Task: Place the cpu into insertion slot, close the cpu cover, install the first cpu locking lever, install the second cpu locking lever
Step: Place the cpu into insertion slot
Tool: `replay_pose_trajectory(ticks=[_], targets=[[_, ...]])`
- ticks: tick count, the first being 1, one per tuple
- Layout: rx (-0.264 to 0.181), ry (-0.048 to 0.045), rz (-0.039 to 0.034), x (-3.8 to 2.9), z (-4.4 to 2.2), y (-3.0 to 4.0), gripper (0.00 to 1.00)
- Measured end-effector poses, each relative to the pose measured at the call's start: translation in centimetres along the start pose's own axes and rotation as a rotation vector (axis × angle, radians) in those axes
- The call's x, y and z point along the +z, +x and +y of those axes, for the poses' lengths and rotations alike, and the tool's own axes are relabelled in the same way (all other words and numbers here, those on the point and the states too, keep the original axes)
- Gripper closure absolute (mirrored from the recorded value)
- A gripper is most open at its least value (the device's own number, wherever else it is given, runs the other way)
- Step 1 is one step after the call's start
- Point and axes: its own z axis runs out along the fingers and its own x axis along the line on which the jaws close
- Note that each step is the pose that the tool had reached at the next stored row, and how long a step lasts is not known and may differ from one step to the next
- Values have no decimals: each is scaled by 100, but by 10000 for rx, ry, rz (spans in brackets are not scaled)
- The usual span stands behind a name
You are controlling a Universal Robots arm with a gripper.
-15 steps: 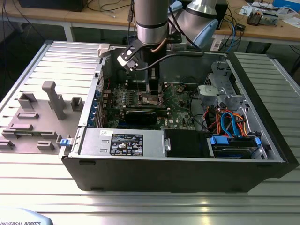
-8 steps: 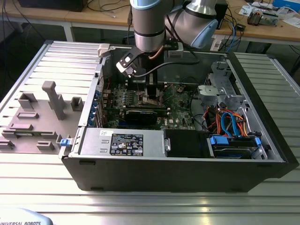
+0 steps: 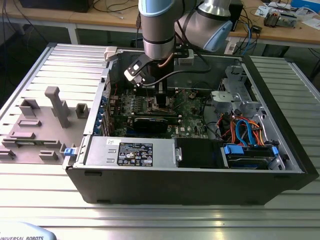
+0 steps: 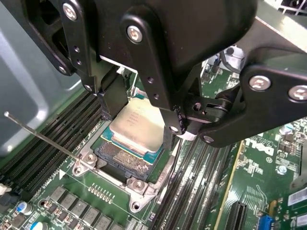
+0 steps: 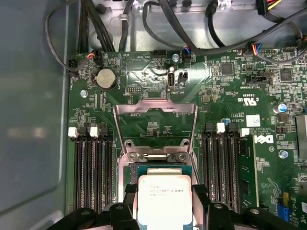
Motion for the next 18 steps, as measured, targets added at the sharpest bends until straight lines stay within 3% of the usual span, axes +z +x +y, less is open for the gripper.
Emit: replay_pose_trajectory(ticks=[8, 12, 18], targets=[[-50, 1, 4, 66, -38, 11, 46], [-49, 2, 2, 141, -48, 28, 46], [-52, 6, -6, 200, -55, 53, 46]])
